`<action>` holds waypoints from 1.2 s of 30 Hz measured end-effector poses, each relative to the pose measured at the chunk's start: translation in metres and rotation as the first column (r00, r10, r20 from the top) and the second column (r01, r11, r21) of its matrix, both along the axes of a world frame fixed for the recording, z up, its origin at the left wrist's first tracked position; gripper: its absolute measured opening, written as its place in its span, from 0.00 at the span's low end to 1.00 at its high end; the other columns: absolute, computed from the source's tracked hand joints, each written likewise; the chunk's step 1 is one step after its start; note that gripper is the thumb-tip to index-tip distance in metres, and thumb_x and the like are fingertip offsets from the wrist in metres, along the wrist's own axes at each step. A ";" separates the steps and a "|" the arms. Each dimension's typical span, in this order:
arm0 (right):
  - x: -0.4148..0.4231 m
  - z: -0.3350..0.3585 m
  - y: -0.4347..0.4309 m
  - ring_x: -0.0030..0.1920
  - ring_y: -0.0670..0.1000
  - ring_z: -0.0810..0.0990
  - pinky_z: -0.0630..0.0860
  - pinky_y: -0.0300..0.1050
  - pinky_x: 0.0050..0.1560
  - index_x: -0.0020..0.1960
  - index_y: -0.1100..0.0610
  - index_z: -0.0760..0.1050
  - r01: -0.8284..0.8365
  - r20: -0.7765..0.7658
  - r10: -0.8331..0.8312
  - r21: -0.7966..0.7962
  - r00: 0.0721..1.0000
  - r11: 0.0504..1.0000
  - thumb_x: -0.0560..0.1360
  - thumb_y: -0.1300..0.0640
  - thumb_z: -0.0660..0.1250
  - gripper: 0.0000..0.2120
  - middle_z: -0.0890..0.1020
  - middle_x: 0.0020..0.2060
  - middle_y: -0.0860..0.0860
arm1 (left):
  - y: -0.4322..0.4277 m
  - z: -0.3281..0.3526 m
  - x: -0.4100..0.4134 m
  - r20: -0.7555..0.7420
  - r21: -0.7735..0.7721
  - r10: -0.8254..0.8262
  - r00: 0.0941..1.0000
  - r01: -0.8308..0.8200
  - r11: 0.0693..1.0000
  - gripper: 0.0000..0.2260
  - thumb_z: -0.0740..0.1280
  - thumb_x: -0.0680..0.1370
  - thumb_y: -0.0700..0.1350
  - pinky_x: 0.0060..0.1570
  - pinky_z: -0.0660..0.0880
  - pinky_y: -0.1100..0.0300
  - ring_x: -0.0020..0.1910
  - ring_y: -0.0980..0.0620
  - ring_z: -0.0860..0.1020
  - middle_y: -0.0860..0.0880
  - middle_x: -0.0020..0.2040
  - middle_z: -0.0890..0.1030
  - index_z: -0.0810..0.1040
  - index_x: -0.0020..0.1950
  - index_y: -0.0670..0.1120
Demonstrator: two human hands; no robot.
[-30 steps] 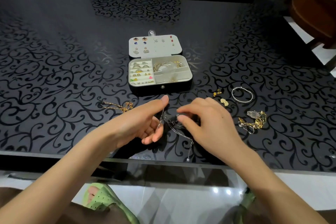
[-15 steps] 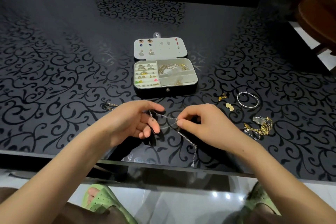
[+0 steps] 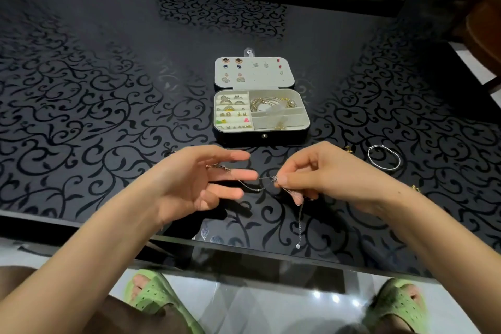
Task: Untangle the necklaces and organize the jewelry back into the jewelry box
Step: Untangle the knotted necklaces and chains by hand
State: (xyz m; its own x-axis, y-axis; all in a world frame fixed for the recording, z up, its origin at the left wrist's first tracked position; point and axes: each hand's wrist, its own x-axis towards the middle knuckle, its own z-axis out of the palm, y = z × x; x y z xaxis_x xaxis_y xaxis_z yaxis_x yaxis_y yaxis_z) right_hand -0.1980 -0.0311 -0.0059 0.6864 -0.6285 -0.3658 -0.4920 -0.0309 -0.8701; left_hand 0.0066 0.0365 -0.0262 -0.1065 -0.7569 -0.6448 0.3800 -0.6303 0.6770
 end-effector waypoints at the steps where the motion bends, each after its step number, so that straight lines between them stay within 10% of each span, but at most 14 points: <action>1: 0.000 -0.001 -0.001 0.30 0.50 0.69 0.64 0.35 0.30 0.40 0.60 0.81 0.016 0.012 -0.016 0.016 1.000 1.000 0.73 0.61 0.68 0.05 0.78 0.25 0.53 | 0.001 0.000 0.000 -0.089 0.018 0.058 0.994 -0.056 0.998 0.16 0.62 0.72 0.44 0.16 0.63 0.70 0.27 0.49 0.80 0.41 0.53 0.83 0.78 0.58 0.43; 9: 0.001 0.003 -0.009 0.22 0.44 0.66 0.59 0.32 0.24 0.42 0.68 0.80 0.093 0.043 -0.098 0.112 0.994 0.989 0.73 0.67 0.66 0.05 0.75 0.21 0.52 | 0.014 -0.002 0.005 -0.153 0.020 0.159 0.975 -0.158 0.987 0.18 0.63 0.70 0.43 0.16 0.62 0.70 0.30 0.48 0.81 0.39 0.54 0.82 0.79 0.59 0.46; 12: 0.002 0.003 -0.010 0.23 0.44 0.66 0.59 0.35 0.28 0.40 0.67 0.80 0.075 0.017 -0.076 0.073 0.997 0.995 0.73 0.65 0.67 0.06 0.75 0.21 0.52 | 0.017 -0.003 0.003 0.189 -0.030 0.050 0.981 -0.046 0.999 0.13 0.63 0.75 0.46 0.17 0.60 0.68 0.30 0.49 0.81 0.41 0.48 0.84 0.78 0.58 0.47; 17: 0.006 0.003 -0.009 0.33 0.55 0.67 0.62 0.38 0.31 0.41 0.67 0.81 0.018 -0.009 -0.018 0.025 1.000 1.000 0.72 0.63 0.69 0.06 0.77 0.24 0.54 | 0.012 -0.008 -0.010 0.691 -0.364 0.178 0.700 0.124 0.923 0.04 0.67 0.75 0.43 0.35 0.72 0.65 0.34 0.54 0.79 0.50 0.41 0.83 0.80 0.47 0.51; 21: 0.007 0.004 -0.008 0.32 0.55 0.67 0.63 0.36 0.28 0.40 0.63 0.82 -0.037 -0.017 0.037 -0.005 0.999 0.999 0.73 0.61 0.69 0.06 0.78 0.26 0.54 | 0.000 -0.004 -0.029 0.599 -0.473 0.056 0.799 0.296 0.830 0.09 0.68 0.71 0.46 0.55 0.75 0.61 0.51 0.54 0.80 0.50 0.49 0.83 0.80 0.51 0.51; 28: 0.006 0.002 -0.006 0.26 0.46 0.68 0.64 0.31 0.26 0.41 0.60 0.82 -0.038 -0.028 0.037 -0.016 0.999 0.999 0.75 0.61 0.67 0.07 0.80 0.26 0.53 | -0.003 -0.013 -0.035 0.413 -0.424 -0.086 0.907 0.275 0.863 0.04 0.63 0.76 0.33 0.32 0.70 0.66 0.34 0.54 0.77 0.45 0.37 0.79 0.76 0.46 0.40; 36: -0.003 0.001 -0.012 0.24 0.42 0.71 0.67 0.31 0.27 0.43 0.61 0.81 -0.050 -0.087 0.044 -0.061 0.995 0.997 0.77 0.61 0.64 0.09 0.83 0.29 0.54 | -0.009 -0.016 -0.036 0.566 -0.377 -0.088 0.819 0.353 0.856 0.02 0.70 0.67 0.47 0.40 0.68 0.65 0.34 0.58 0.74 0.54 0.32 0.78 0.83 0.37 0.52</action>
State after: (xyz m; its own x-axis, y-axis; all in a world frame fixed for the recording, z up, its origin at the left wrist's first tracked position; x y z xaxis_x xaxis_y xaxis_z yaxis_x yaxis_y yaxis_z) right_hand -0.2014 -0.0426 -0.0045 0.6836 -0.6198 -0.3854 -0.5612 -0.1088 -0.8205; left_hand -0.0291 0.0277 -0.0421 -0.0630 -0.9669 -0.2474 -0.2168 -0.2287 0.9490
